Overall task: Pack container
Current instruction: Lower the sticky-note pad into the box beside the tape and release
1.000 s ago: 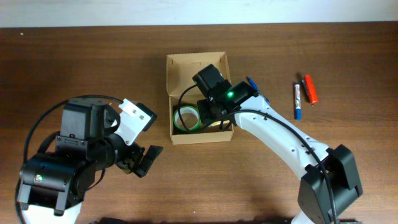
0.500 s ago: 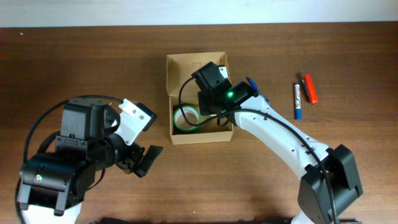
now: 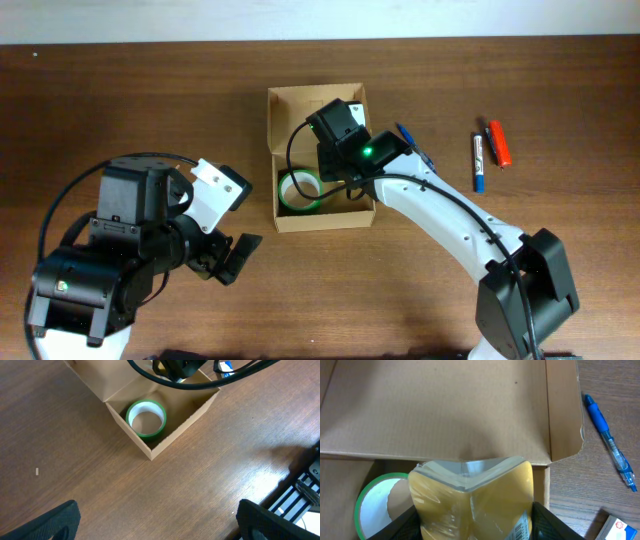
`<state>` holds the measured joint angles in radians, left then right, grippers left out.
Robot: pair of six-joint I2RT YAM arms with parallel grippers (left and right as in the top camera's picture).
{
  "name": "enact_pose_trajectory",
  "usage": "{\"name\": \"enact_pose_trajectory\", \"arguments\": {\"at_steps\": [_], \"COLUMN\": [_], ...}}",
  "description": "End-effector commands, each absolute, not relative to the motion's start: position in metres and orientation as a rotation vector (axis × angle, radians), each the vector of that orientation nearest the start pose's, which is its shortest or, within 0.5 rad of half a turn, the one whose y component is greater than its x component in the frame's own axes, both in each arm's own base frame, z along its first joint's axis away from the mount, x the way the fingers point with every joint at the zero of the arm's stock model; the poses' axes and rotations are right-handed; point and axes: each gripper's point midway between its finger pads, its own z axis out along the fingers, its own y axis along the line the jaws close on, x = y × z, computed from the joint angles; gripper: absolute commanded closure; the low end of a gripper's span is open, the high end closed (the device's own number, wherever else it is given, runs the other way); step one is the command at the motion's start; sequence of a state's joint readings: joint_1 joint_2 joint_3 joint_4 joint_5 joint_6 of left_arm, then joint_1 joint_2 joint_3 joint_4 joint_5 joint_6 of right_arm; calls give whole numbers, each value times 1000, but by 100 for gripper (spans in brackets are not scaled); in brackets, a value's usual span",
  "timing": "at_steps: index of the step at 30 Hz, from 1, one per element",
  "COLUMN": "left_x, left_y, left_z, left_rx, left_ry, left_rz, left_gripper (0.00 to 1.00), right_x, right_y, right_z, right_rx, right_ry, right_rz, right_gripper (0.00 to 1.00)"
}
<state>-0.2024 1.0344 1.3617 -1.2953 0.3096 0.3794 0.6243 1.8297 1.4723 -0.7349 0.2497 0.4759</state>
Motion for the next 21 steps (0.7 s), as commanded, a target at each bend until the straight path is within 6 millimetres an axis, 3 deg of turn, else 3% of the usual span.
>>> {"name": "enact_pose_trajectory", "arguments": {"at_steps": [1,10,21], "left_x": [218,219,218], "left_y": [-97,-97,-97], "left_z": [285,285,285], "left_rx": [848,848,848], "left_ry": [2337,2337,2337], "left_rz": [-308,-308,-308], "left_gripper": [1,1,1], "right_x": [392,382,381], "right_y": [221,215,216], "right_z": [118,86,82], "right_rx": [-80,-29,-9], "right_ry": [2603,2653,2661], "right_rz": [6,-14,0], "right_gripper": [41,41,41]}}
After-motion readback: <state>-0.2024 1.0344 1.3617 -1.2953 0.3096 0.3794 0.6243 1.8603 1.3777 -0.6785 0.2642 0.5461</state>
